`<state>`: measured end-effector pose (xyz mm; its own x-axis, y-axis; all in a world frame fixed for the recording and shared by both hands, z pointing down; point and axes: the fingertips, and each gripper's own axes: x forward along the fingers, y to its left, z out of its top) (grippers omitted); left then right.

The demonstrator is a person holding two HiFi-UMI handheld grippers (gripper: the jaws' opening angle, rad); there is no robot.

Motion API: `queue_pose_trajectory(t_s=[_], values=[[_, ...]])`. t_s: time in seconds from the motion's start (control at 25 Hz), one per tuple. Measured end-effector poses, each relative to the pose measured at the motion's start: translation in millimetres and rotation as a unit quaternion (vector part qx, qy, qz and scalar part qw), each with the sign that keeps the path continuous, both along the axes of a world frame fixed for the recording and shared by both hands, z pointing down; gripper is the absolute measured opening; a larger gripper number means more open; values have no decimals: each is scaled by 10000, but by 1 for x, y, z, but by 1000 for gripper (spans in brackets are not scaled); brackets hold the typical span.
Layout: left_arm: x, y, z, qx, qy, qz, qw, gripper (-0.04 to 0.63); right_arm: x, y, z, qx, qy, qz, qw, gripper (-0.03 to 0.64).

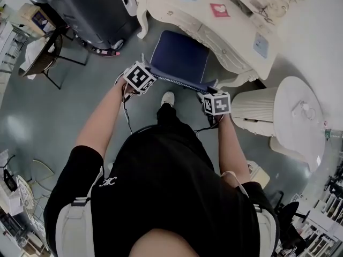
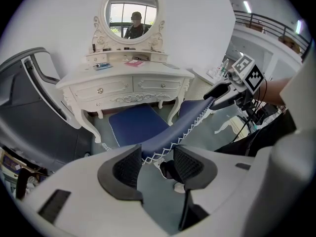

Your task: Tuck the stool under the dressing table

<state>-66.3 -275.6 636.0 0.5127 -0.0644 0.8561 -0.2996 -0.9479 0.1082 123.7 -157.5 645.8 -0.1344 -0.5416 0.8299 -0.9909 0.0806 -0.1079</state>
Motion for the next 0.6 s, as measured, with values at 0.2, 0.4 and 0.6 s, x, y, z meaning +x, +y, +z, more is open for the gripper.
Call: queue_pose_trajectory(t_s=[0.2,0.4,0.6], values=[[14,-32,0,-98,-69,123,9999,201,12,-30,0,-67,-24,10,10000,236],[34,-68,0,-80,-116,137,9998,202,30,-63,0,-109,-40,31,9999,236],[52,-104,-1,-47,-244,210,9995,202,46,-95,-1,-62,-66,60,9999,236]])
